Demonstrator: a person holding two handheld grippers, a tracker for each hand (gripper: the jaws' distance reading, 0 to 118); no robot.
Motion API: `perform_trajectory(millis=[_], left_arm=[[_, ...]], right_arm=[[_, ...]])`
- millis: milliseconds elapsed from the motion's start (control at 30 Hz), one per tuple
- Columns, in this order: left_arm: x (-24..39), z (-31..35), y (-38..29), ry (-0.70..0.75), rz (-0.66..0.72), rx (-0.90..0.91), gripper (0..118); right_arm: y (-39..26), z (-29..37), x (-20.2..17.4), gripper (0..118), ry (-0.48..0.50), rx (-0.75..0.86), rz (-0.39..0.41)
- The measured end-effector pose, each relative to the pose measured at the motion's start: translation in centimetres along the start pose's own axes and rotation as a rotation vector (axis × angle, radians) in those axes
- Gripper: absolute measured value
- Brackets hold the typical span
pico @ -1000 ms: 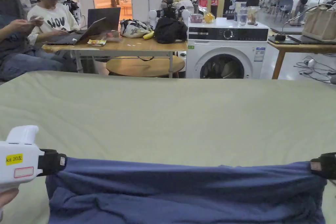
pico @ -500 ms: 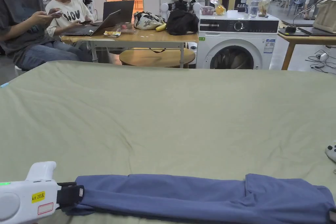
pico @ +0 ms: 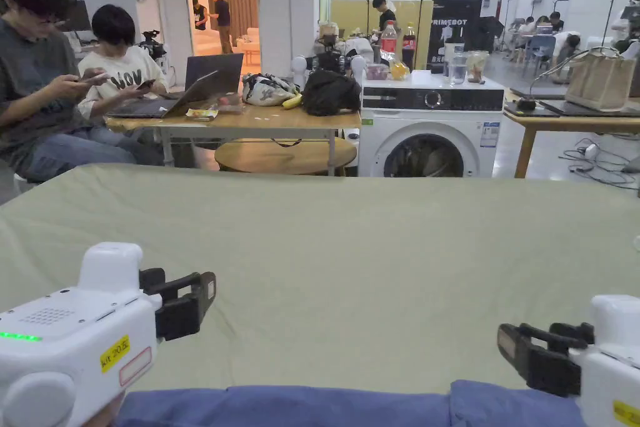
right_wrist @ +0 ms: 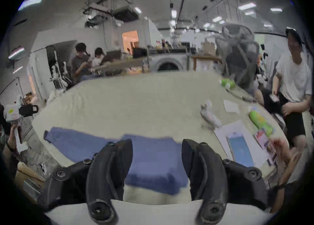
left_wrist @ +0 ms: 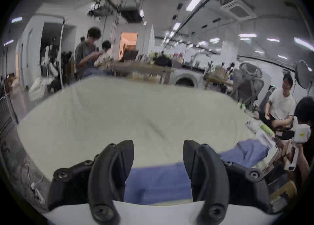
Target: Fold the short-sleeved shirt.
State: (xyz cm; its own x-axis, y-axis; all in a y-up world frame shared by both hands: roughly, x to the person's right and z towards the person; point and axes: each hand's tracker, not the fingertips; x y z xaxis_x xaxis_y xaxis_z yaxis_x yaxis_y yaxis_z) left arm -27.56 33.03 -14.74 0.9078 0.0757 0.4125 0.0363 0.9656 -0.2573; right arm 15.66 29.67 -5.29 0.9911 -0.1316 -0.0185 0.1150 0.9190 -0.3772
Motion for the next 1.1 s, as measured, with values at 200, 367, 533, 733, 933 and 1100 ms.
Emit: perform_trajectory(millis=[200, 367, 533, 733, 933, 1100], left_arm=[[1.3, -1.9, -1.0, -0.082, 0.098, -0.08, 59], [0.1, -1.5, -1.7, -0.109, 0.112, -0.129, 0], [-7.8, -0.4, -4.1, -0.164, 0.38, -0.177, 0], [-16.2, -0.8, -11.1, -0.14, 0.707, -0.334, 39], [-18.6, -4.0, -17.2, -0.119, 1.02, -0.387, 92], [-16.6, -7.1, -17.0, -0.206, 1.112, -0.357, 92]], right_arm=[[-0.7, -3.4, -3.8, 55, 0.03, -0.02, 0.021], [-1.7, -4.7, -4.9, 0, 0.005, -0.068, 0.104], [-2.4, -4.9, -3.7, 0, 0.016, -0.085, 0.061], [-3.5, -4.8, -1.9, 0, 0.029, -0.118, -0.006], [-4.4, -5.1, -0.6, 0, 0.023, -0.146, -0.043], [-4.5, -5.2, 0.3, 0, 0.022, -0.155, -0.087]])
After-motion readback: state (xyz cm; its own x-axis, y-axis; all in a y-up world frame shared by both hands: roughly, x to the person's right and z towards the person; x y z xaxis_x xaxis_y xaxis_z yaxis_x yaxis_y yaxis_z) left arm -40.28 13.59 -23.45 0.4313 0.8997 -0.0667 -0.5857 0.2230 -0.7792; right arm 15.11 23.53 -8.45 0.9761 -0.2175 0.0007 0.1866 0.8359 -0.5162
